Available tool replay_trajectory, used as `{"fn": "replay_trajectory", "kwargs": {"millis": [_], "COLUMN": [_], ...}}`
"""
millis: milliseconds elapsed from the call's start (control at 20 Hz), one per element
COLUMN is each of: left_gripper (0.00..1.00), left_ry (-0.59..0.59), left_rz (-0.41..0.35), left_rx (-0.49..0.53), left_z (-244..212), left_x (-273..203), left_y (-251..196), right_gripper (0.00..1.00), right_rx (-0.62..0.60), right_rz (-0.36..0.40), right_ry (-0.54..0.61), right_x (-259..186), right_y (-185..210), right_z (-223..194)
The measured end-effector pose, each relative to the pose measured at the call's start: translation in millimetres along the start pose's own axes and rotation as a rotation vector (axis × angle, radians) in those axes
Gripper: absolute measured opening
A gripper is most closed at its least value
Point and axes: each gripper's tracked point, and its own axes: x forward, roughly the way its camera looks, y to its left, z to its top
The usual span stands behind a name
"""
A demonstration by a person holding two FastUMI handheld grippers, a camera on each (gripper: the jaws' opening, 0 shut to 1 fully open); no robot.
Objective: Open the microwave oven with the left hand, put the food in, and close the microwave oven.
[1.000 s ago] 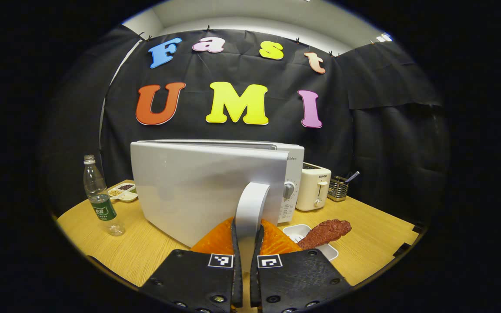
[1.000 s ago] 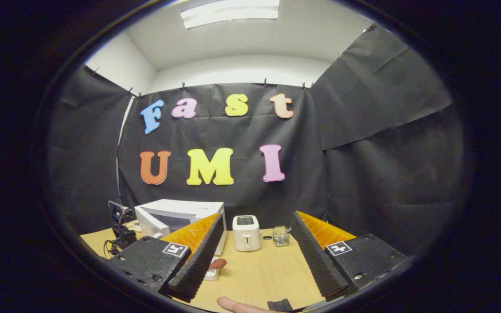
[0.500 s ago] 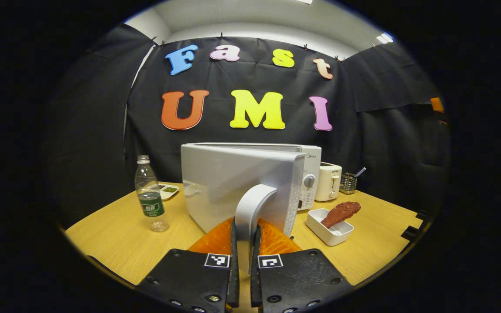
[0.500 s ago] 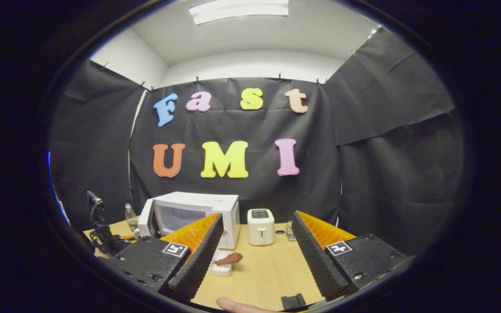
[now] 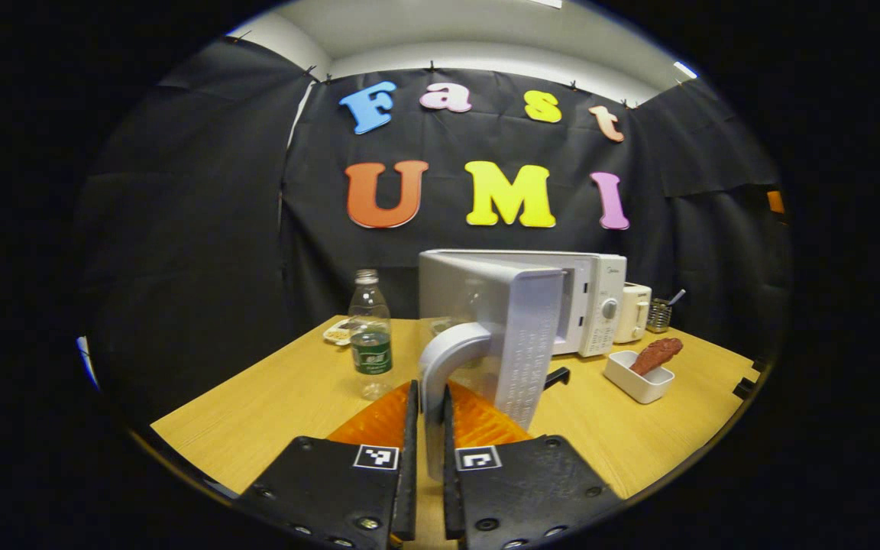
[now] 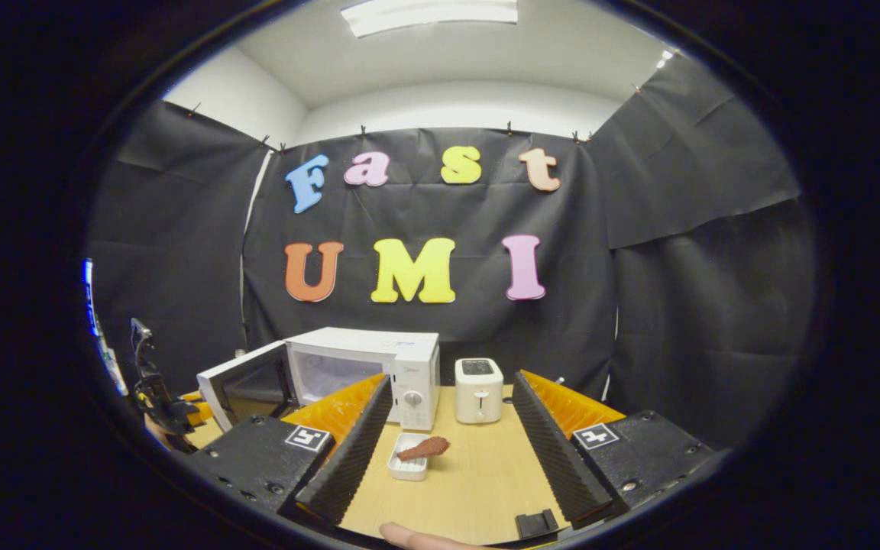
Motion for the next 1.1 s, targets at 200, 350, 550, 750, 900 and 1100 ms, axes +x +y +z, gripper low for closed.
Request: {"fn": "replay_trajectory", "kwargs": {"millis": [200, 350, 550, 750, 900, 1100], "left_gripper": [0.89, 0.9, 0.9, 0.91, 0.91, 0.91], "left_ry": [0.012, -0.021, -0.03, -0.039, -0.063, -0.114], "left_rz": [0.021, 0.079, 0.118, 0.085, 0.064, 0.011], "left_rx": [-0.022, 0.061, 0.078, 0.061, 0.039, 0.032], "left_z": [-6.6, 6.5, 28.5, 58.8, 89.3, 124.1], "left_x": [-26.8, -46.8, -66.3, -70.6, -63.1, -47.6], "left_y": [18.1, 28.1, 21.1, -6.2, -25.8, -61.1], "right_gripper": [1.0, 1.0, 0.9, 0.91, 1.0, 1.0], "right_rx": [-0.01, -0.008, 0.009, 0.026, 0.045, 0.081], "right_rz": [-0.003, -0.008, -0.018, -0.005, 0.031, 0.12], "right_ry": [0.018, 0.044, 0.111, 0.202, 0.31, 0.488], "right_x": [6.7, 19.2, 49.6, 87.1, 119.0, 159.0], "right_y": [0.0, -6.6, -20.7, -31.1, -33.8, -28.6], "right_z": [-9.1, -17.8, -35.9, -63.1, -93.4, -140.9]}}
